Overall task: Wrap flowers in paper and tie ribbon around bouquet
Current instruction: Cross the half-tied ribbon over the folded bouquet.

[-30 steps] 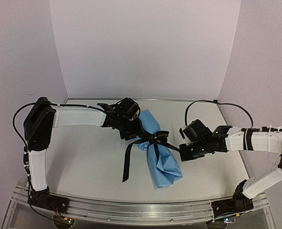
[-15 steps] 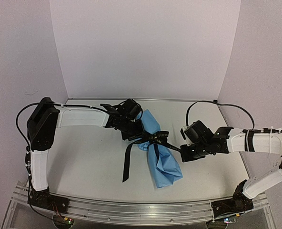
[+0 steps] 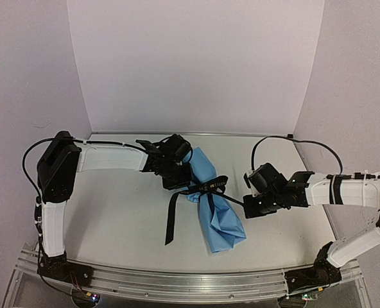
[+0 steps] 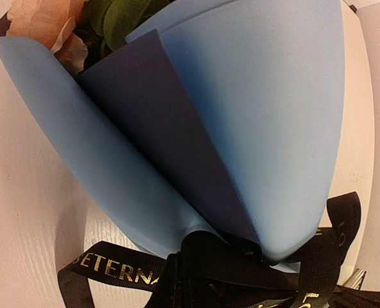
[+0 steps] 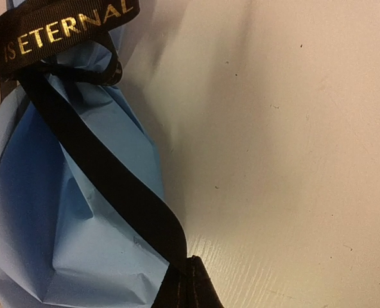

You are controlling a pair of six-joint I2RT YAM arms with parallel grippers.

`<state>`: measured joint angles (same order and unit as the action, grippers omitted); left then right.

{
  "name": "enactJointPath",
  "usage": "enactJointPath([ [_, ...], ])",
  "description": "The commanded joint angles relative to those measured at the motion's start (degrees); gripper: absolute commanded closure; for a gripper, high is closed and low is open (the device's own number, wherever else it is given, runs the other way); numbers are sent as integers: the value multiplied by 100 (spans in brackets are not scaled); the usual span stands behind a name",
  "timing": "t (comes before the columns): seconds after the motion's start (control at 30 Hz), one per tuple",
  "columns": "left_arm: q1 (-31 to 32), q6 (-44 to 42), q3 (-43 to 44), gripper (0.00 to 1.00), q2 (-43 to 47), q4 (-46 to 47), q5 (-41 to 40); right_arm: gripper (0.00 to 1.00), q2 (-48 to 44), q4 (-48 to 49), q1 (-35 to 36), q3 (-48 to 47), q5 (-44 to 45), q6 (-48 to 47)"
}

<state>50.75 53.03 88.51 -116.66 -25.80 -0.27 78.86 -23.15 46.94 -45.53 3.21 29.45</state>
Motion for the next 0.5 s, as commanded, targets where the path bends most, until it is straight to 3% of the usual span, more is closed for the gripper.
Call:
enactJointPath([
  [0.0,17,-345,133,100,135,3,-109,100,124,57,88,6,-36,94],
  [0.1,13,-461,179,100,83,53,-42,98,237,90,99,-70,0,106],
  [0.47,17,-646,128,100,56,214,31,57,-197,78,93,-323,209,157],
])
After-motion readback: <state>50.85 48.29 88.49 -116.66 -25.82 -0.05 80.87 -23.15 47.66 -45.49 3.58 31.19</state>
